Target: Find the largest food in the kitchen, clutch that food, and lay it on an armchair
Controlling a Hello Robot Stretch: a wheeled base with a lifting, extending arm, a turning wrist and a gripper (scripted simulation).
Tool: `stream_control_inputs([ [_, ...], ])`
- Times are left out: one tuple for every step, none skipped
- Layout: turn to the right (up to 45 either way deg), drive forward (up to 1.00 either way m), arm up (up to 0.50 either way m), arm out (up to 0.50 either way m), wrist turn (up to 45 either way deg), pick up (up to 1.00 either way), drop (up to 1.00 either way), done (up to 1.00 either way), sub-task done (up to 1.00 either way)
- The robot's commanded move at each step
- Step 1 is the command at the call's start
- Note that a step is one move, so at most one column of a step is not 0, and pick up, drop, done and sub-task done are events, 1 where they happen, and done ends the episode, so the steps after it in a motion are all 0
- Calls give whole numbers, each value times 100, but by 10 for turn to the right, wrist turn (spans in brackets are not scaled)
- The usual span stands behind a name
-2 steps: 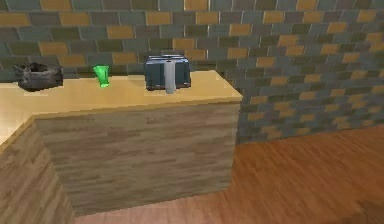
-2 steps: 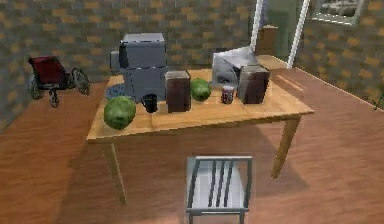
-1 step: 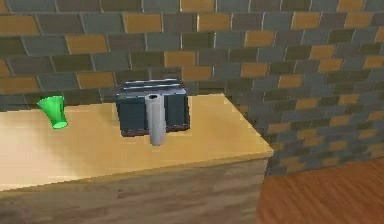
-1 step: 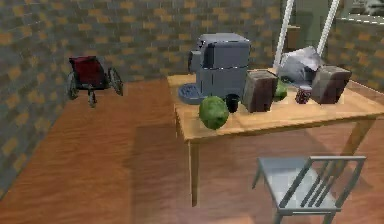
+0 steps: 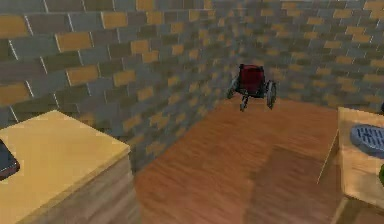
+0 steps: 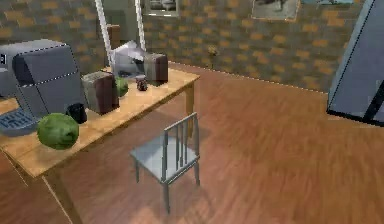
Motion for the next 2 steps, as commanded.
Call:
stream_control_inputs([
  [450, 0, 0, 0, 0, 0, 0, 0, 0],
  [450, 0, 0, 0, 0, 0, 0, 0, 0],
])
